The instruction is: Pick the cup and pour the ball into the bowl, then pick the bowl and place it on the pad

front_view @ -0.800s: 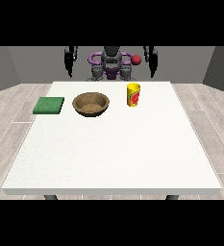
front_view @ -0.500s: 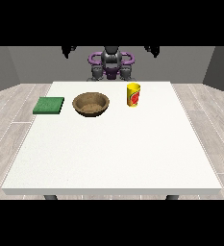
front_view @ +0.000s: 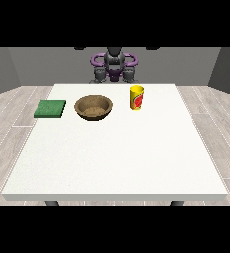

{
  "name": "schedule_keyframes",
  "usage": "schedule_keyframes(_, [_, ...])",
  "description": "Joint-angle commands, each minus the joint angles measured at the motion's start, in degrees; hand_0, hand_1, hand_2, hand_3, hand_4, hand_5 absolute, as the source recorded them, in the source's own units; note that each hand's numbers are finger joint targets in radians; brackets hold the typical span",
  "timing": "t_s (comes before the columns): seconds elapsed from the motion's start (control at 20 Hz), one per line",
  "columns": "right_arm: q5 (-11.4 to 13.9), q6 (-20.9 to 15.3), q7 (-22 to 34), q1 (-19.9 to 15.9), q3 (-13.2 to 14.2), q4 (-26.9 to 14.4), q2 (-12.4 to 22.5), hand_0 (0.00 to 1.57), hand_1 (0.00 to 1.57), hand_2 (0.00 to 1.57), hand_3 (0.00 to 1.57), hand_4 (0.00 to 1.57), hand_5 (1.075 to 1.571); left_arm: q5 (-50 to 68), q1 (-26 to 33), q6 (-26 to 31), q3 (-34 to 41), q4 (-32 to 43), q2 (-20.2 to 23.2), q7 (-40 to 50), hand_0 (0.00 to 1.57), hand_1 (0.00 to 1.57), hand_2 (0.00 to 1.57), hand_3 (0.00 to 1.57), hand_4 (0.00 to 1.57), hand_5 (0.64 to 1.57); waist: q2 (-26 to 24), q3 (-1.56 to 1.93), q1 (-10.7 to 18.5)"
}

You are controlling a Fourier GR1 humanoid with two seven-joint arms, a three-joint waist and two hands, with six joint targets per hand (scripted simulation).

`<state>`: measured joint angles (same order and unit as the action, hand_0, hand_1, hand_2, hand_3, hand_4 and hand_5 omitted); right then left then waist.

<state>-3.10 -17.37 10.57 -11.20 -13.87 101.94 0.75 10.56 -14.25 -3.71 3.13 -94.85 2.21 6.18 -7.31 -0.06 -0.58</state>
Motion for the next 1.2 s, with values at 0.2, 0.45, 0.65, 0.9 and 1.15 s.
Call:
schedule_keyframes(0.2, [2.8,-2.5,-1.7,-6.4,-0.2,-0.4,-0.7,0.00,0.00,0.25,0.44,0.81,1.566,-0.1,-6.2,1.0,1.7,4.4,1.2,-5.8,0.00,0.00,0.00,0.00,0.00,1.564,8.4,0.05,-0.6])
schedule_keyframes(0.45, [3.1,-1.2,-2.1,-10.8,5.0,-4.8,1.3,0.00,0.00,0.43,0.73,0.75,1.570,-3.4,-4.0,1.1,-1.0,8.2,-1.2,-13.4,0.00,0.00,0.00,0.00,0.00,1.547,12.8,0.05,0.2])
schedule_keyframes(0.65, [1.7,1.4,-7.2,-11.8,9.7,-7.4,4.9,0.00,0.00,0.39,0.69,0.69,1.570,-3.8,-0.3,1.1,-3.8,10.8,-2.1,-22.4,0.00,0.00,0.00,0.00,0.00,1.548,17.7,0.05,-0.2])
schedule_keyframes(0.9, [-0.5,3.9,-8.8,-13.9,16.2,-12.5,8.5,0.00,0.00,0.42,0.64,0.67,1.567,-3.8,3.7,4.4,-3.3,14.5,-1.1,-27.8,0.00,0.00,0.00,0.00,0.00,1.536,16.8,0.06,2.7])
schedule_keyframes(1.15, [0.8,3.6,-8.8,-18.9,17.2,-15.6,9.2,0.00,0.00,0.38,0.56,0.66,1.564,-5.6,-0.2,5.6,-0.4,24.9,0.9,-37.5,0.00,0.00,0.00,0.00,0.00,1.534,20.0,0.04,2.2])
